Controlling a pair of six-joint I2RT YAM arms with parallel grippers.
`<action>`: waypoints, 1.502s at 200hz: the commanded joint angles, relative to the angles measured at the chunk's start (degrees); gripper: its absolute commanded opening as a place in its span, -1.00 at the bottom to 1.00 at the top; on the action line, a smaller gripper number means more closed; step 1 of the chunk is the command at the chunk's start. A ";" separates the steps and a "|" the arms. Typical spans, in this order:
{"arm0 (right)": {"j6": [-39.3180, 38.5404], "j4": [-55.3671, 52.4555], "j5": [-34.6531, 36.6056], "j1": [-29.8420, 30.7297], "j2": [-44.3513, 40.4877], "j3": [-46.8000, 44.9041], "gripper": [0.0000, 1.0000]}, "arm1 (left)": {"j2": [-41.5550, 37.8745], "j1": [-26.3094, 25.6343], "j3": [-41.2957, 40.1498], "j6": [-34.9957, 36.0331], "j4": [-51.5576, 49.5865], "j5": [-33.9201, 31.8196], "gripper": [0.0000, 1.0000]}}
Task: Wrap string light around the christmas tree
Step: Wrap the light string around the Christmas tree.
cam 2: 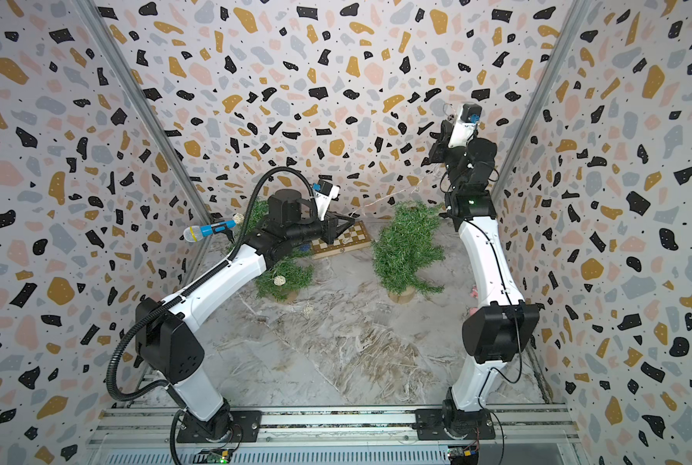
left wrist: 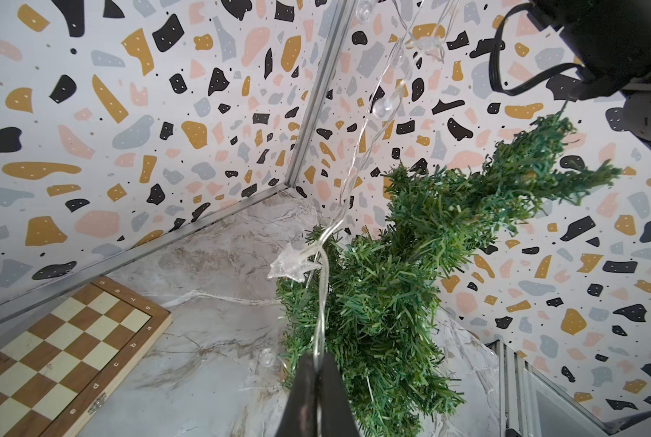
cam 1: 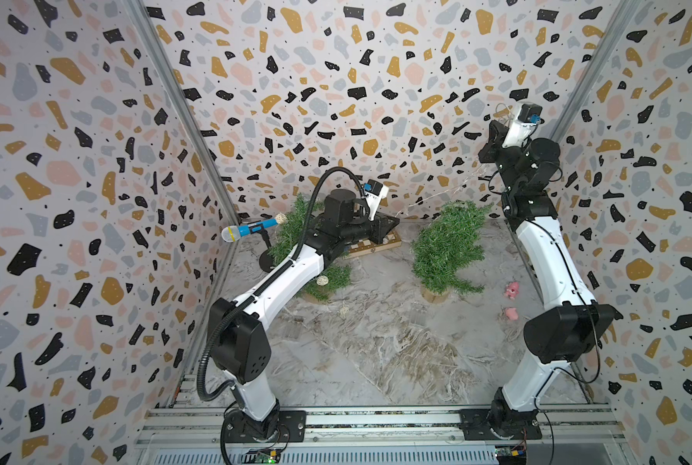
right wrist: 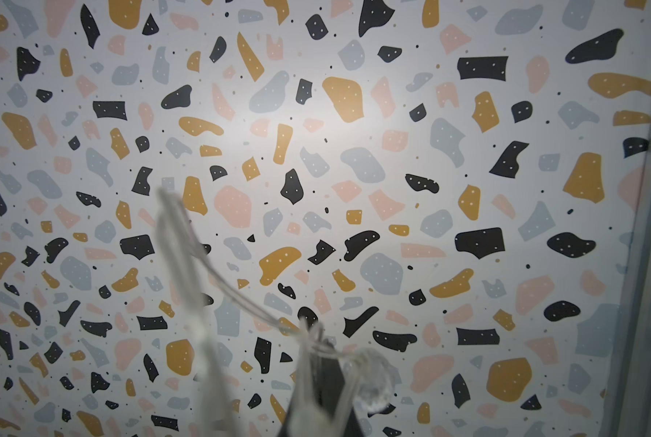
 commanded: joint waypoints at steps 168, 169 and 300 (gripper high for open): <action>5.70 -2.24 8.46 -11.39 -21.93 -22.16 -1.00 | 10.29 -6.27 38.45 2.64 -13.14 2.91 -1.00; 5.68 -2.25 8.60 -11.51 -22.07 -22.33 -1.00 | 10.30 -6.38 38.45 2.80 -13.30 3.01 -1.00; 13.98 -5.14 9.70 -14.18 -34.94 -48.78 -0.56 | 2.03 -13.52 27.43 15.27 -23.41 8.35 -1.00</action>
